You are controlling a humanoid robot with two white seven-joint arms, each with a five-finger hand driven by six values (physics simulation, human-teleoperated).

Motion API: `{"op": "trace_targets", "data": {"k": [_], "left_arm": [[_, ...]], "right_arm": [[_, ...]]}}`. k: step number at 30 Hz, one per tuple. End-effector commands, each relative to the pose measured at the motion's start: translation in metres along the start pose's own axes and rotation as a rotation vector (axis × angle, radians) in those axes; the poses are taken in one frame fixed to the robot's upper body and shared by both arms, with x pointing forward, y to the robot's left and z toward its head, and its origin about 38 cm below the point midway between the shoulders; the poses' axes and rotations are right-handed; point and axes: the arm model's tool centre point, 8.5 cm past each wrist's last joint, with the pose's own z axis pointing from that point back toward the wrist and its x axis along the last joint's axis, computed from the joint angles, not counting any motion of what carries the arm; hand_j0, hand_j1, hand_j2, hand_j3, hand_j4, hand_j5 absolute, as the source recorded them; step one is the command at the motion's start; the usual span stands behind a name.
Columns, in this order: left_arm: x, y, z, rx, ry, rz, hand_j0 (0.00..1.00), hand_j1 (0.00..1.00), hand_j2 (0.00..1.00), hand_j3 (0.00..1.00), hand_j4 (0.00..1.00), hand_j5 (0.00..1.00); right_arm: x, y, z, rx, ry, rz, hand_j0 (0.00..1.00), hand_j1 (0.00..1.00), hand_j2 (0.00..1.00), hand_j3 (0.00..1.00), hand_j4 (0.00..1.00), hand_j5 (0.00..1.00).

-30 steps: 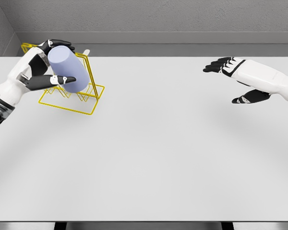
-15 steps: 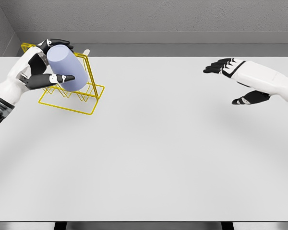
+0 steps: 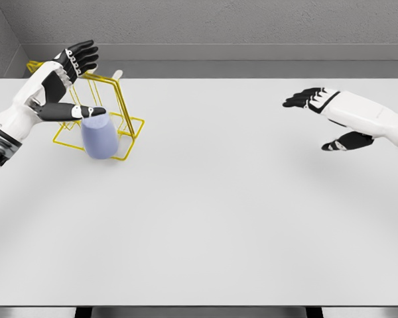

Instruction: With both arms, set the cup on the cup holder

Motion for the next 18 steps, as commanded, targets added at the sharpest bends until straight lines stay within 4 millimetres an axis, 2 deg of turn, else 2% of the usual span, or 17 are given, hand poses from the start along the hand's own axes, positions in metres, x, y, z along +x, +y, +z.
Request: {"op": "trace_targets", "data": {"k": [1, 15, 18], "left_arm": [[0.002, 0.000, 0.000, -0.002, -0.007, -0.001, 1.00, 1.00, 1.00, 1.00, 1.00, 1.00], [0.012, 0.007, 0.003, -0.001, -0.034, -0.028, 1.00, 1.00, 1.00, 1.00, 1.00, 1.00], [0.016, 0.017, 0.009, 0.008, -0.031, -0.053, 1.00, 1.00, 1.00, 1.00, 1.00, 1.00]], "right_arm": [[-0.002, -0.008, 0.004, -0.024, 0.009, 0.004, 1.00, 1.00, 1.00, 1.00, 1.00, 1.00], [-0.002, -0.008, 0.004, -0.023, 0.010, 0.005, 1.00, 1.00, 1.00, 1.00, 1.00, 1.00], [-0.002, -0.008, 0.004, -0.023, 0.010, 0.005, 1.00, 1.00, 1.00, 1.00, 1.00, 1.00]]}}
